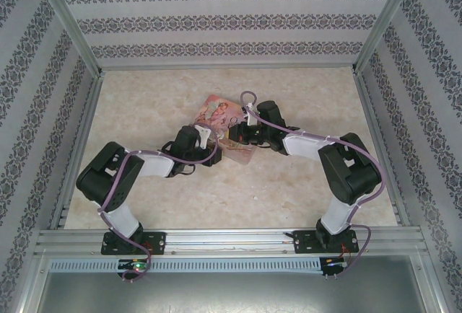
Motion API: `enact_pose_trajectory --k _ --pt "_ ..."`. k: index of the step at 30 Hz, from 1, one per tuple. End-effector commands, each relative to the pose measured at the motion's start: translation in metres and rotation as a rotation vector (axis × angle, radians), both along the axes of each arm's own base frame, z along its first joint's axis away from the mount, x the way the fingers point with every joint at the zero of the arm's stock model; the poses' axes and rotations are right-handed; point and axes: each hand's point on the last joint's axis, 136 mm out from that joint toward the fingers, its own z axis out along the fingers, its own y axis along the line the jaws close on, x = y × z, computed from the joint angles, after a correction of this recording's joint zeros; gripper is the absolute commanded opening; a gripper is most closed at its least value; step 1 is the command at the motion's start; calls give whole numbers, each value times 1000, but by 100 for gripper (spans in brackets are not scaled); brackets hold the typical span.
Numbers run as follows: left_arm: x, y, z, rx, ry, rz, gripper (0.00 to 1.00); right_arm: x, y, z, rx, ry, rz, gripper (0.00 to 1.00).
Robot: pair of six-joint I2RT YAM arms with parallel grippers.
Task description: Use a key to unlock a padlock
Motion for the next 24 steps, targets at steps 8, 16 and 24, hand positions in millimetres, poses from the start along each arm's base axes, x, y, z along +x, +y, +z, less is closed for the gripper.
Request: enact_pose_trajectory --k 8,16,24 --pt "-3 -10 68 -138 -84 -1 26 -27 -12 60 14 -180 25 0" --pt "-14 -11 91 -209 -36 13 26 -68 -36 54 -52 -289 17 0" --pt "-17 -19 102 -274 15 5 26 -100 -39 24 -182 -425 1 0"
